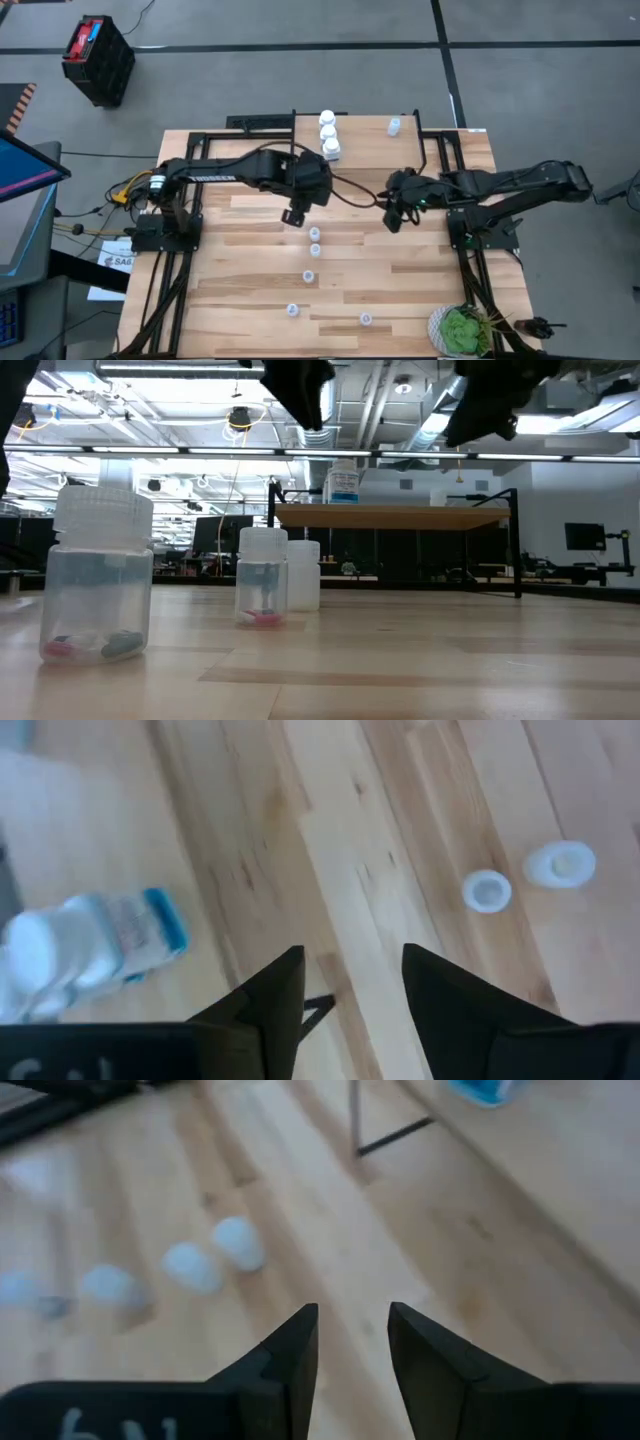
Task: Pick and place medicine bottles onto shelf by color
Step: Put the white medicine bottle on the shelf aligned with the other white medicine bottle, then put the top white pill bottle on the shelf
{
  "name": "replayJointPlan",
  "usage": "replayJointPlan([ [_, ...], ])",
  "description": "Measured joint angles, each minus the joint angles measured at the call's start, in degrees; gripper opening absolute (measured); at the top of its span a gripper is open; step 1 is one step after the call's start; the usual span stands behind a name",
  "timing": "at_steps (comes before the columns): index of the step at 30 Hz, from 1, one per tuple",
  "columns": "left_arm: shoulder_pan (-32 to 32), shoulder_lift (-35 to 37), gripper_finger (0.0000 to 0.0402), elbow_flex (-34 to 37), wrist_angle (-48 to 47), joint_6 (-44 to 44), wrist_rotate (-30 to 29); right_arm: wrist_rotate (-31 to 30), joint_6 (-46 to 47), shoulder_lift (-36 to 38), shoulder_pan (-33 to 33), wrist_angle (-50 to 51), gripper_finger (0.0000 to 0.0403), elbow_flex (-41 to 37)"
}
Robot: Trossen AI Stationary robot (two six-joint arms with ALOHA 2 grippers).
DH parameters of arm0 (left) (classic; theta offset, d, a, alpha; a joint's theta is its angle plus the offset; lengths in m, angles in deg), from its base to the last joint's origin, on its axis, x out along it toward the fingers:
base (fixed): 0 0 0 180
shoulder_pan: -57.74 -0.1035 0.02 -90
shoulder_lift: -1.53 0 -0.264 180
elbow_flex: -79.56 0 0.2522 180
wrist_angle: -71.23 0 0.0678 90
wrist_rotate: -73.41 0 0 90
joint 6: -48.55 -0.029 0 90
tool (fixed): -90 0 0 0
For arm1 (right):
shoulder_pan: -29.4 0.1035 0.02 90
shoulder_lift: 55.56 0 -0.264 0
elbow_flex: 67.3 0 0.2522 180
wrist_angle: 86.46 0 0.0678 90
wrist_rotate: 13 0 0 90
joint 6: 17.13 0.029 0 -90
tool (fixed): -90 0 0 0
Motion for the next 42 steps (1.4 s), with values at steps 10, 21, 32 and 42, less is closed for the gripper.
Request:
replayJointPlan([
  [10, -2.62, 5.33, 0.0126, 0.0, -9.86, 3.04, 0.54, -13.1, -9.14, -13.55, -9.07, -4.58, 0.0147, 8.29],
  [21, -8.46, 8.51, 0.0105, -0.04, -14.14, 1.39, 5.55, -15.99, -13.88, -29.73, -16.75, -8.61, 0.0147, 17.65],
  [32, -10.37, 8.85, 0.0098, -0.02, -14.56, -1.11, 6.05, -16.78, -14.8, -34.21, -16.39, -8.62, 0.0147, 22.49],
  [42, -10.37, 8.85, 0.0098, -0.02, -14.82, -1.1, 6.06, -16.71, -13.39, -33.74, -13.25, 0.38, 0.0147, 25.63],
])
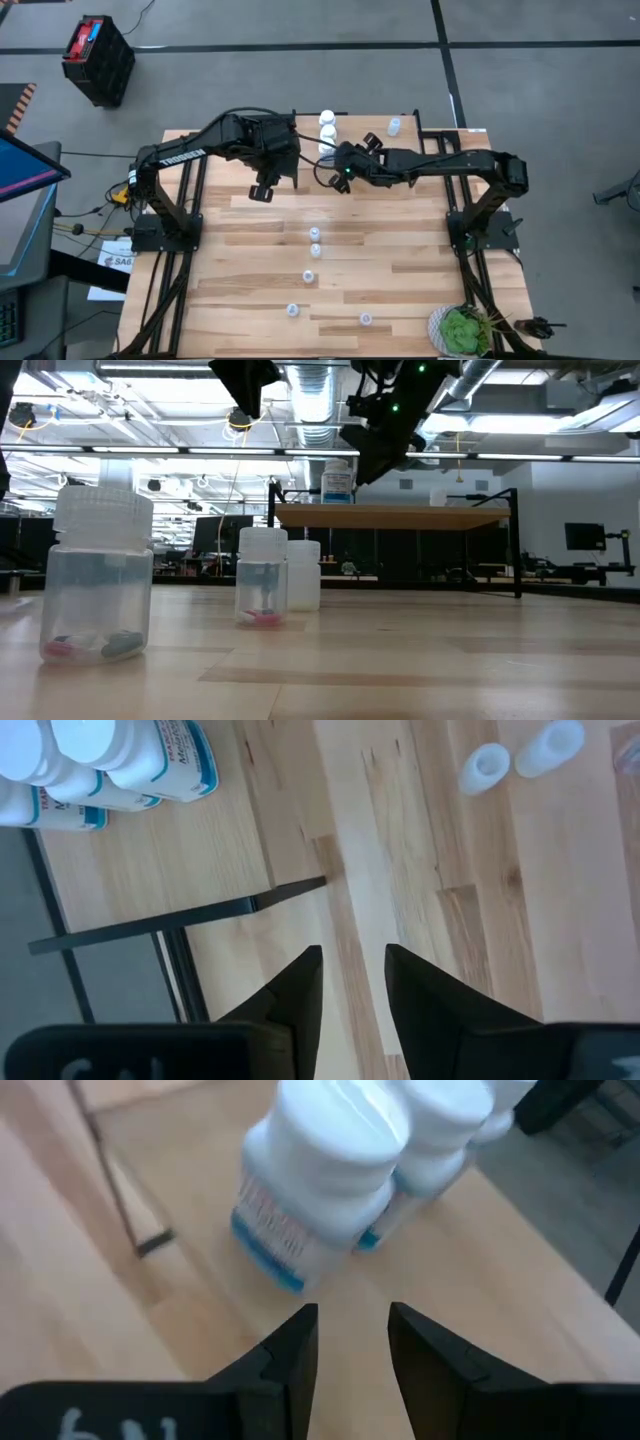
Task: Pick and place medicine bottles onto shelf by color
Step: Put the top white pill bottle on the shelf
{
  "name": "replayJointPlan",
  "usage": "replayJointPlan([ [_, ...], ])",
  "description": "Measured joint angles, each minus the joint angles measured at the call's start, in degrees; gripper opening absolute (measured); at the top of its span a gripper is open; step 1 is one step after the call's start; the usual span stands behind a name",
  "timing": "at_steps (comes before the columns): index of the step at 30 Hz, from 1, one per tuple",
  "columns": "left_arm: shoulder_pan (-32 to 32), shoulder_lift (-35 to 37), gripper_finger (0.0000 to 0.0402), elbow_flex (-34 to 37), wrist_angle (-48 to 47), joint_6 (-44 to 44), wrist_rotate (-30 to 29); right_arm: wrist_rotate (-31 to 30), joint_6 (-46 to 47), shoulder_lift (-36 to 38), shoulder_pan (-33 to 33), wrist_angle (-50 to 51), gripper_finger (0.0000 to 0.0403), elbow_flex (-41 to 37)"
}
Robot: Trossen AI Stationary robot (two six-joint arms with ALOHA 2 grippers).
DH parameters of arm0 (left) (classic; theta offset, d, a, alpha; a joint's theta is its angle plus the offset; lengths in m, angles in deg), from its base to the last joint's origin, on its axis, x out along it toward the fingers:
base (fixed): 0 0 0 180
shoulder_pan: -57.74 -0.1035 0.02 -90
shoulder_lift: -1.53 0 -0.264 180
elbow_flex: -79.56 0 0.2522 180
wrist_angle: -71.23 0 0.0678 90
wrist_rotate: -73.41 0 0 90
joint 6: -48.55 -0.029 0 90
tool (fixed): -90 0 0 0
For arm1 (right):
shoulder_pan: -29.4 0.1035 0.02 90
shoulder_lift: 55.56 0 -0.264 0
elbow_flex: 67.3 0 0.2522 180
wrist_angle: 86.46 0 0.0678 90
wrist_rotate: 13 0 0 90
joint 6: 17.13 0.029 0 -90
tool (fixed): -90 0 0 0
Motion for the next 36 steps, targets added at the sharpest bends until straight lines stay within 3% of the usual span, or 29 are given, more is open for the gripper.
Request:
replayJointPlan([
  [6, 0.0, 0.0, 0.0098, 0.0, -0.02, 0.44, 0.02, 0.21, 2.95, 4.63, 2.62, 13.67, 0.0147, 2.68],
  [18, 0.0, 0.0, 0.0098, 0.0, 0.0, 4.16, 0.07, 9.72, 17.12, 16.2, 12.11, 41.54, 0.0147, 2.72],
  [28, 0.09, -0.02, 0.0098, 0.0, -0.19, 8.97, 9.23, 16.99, 27.57, 21.08, 29.63, 49.26, 0.0147, 2.46],
  [36, 0.72, 0.16, 0.0098, 0.57, -3.69, 11.85, 16.41, 16.79, 39.01, 21.78, 44.17, 52.3, 0.0147, 2.44],
])
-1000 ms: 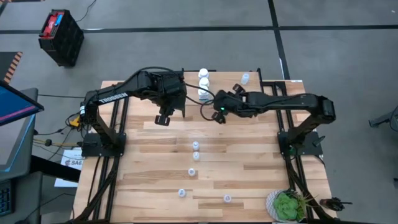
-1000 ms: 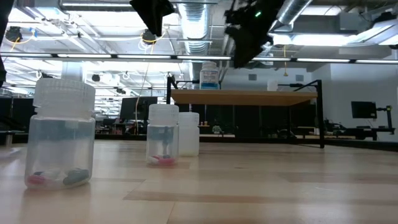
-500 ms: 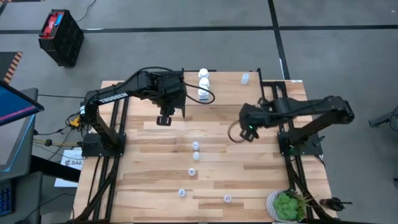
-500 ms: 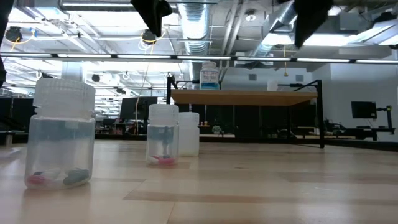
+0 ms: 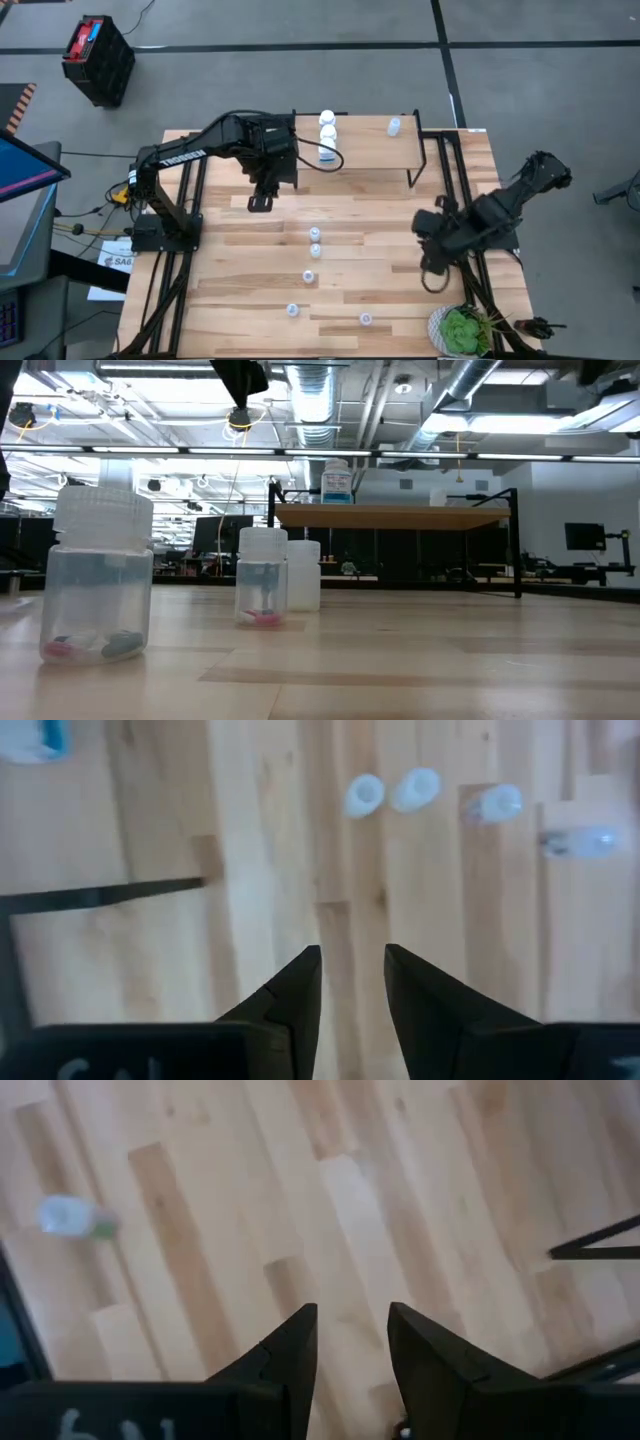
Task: Pick and place medicine bottles onto shelf by color
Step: Put the top white pill bottle on the shelf
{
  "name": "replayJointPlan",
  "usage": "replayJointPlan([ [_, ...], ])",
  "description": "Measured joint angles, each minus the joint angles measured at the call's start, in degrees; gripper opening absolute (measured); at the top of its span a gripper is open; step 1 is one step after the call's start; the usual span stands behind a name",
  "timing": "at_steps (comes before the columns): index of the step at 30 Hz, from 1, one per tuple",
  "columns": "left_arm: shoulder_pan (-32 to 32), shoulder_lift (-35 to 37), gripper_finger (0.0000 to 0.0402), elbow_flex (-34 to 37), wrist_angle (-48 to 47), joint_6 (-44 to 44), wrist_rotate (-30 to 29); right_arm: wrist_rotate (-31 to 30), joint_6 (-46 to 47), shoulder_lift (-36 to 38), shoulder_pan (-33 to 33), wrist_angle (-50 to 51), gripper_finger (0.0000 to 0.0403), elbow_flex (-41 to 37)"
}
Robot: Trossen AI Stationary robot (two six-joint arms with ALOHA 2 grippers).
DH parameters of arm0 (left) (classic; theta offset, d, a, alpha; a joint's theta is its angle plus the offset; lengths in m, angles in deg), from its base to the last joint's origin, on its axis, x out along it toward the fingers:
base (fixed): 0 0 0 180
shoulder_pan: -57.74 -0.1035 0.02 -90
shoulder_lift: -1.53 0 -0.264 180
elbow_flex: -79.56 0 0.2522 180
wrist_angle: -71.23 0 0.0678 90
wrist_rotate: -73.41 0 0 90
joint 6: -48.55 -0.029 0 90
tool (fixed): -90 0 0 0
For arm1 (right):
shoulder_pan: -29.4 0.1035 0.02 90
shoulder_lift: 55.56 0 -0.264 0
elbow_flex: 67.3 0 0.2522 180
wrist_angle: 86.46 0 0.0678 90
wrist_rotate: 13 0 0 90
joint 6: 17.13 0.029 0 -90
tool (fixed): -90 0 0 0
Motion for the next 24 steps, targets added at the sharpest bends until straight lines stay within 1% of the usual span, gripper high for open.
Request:
replayJointPlan([
  [3, 1.88, 0.82, 0.0098, 1.62, 0.11, 2.37, 2.06, -0.09, 3.47, 0.0, 3.92, -0.15, 0.0147, 0.0],
  [5, 3.78, 2.04, 0.0098, 4.54, 0.17, 3.87, 2.76, -0.13, 5.93, 0.0, 6.1, -0.21, 0.0147, 0.0],
  [9, 8.63, 5.42, 0.0098, 13.55, 1.68, 6.12, 4.69, -1.22, 8.79, 0.0, 9.23, -0.32, 0.0147, 0.0],
  [11, 11.19, 8.05, 0.0098, 19.25, 4.73, 7.23, 5.52, -2.25, 9.79, -0.02, 10.47, -0.44, 0.0147, 0.0],
  [15, 15.7, 13.95, 0.0098, 31.75, 17.25, 10.64, 5.76, -3.22, 11.2, -0.02, 11.77, -0.53, 0.0147, 0.0],
  [19, 18.9, 19.45, 0.0098, 44.56, 35.77, 14.62, 4.8, -3.39, 11.2, -0.02, 11.86, -0.56, 0.0147, 0.0],
  [21, 19.93, 21.11, 0.0098, 50.28, 44.86, 16.63, 2.41, -3.41, 11.18, -0.04, 11.83, -0.54, 0.0147, -0.02],
  [24, 20.59, 21.75, 0.0098, 56.99, 56.84, 19.02, -4.05, -3.65, 11.17, -0.03, 11.83, -0.6, 0.0147, -0.02],
])
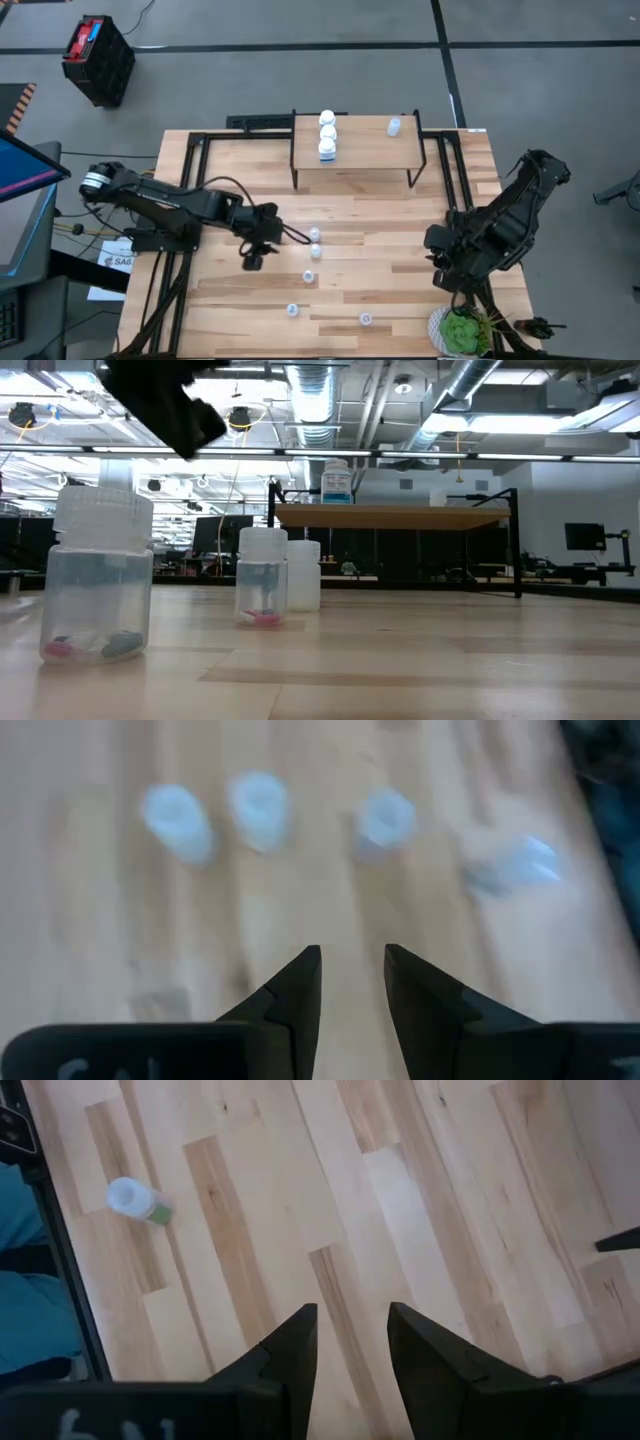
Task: Pick and place medicine bottles onto shelf by color
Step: Put the top white pill bottle on the shelf
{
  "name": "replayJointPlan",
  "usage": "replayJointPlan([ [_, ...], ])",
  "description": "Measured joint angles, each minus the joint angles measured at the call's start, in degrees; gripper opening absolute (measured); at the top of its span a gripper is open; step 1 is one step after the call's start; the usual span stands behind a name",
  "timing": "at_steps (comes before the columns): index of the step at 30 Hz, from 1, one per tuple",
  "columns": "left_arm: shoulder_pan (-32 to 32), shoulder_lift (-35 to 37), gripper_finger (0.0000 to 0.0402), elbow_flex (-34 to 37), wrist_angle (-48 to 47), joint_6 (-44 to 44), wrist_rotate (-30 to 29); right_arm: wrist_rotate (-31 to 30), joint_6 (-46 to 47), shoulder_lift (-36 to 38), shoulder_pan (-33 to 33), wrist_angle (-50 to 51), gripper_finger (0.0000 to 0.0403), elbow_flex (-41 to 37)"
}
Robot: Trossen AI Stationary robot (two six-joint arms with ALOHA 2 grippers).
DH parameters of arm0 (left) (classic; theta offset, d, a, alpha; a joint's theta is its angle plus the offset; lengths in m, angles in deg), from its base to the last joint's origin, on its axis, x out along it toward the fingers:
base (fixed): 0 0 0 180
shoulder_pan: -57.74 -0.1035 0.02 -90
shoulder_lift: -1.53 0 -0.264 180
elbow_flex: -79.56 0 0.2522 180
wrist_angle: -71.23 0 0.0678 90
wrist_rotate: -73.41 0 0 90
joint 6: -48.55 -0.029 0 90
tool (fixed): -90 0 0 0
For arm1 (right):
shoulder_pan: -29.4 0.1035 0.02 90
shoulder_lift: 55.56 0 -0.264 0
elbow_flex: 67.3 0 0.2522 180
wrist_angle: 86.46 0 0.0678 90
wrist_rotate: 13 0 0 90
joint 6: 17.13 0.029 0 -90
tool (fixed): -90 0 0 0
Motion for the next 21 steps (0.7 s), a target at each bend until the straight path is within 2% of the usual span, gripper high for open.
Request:
replayJointPlan([
  [5, -0.54, -2.11, 0.0098, 6.8, 17.73, -0.31, -13.87, -1.51, -0.02, -0.02, 0.0, -0.22, 0.0147, 0.0],
  [7, -1.09, -3.69, 0.0098, 7.42, 21.72, -2.58, -16.28, -1.65, -0.04, -0.02, 0.0, -0.29, 0.0147, 0.0],
  [14, -3.65, -10.11, 0.0098, 7.4, 23.9, -4.16, -10.66, -1.81, -0.01, -0.03, -0.03, -1.1, 0.0147, 0.0],
  [21, -4.52, -19.31, 0.0098, 7.4, 27.67, -2.51, -11.97, -1.88, -0.15, -0.04, -0.07, -1.05, 0.0147, 0.0],
])
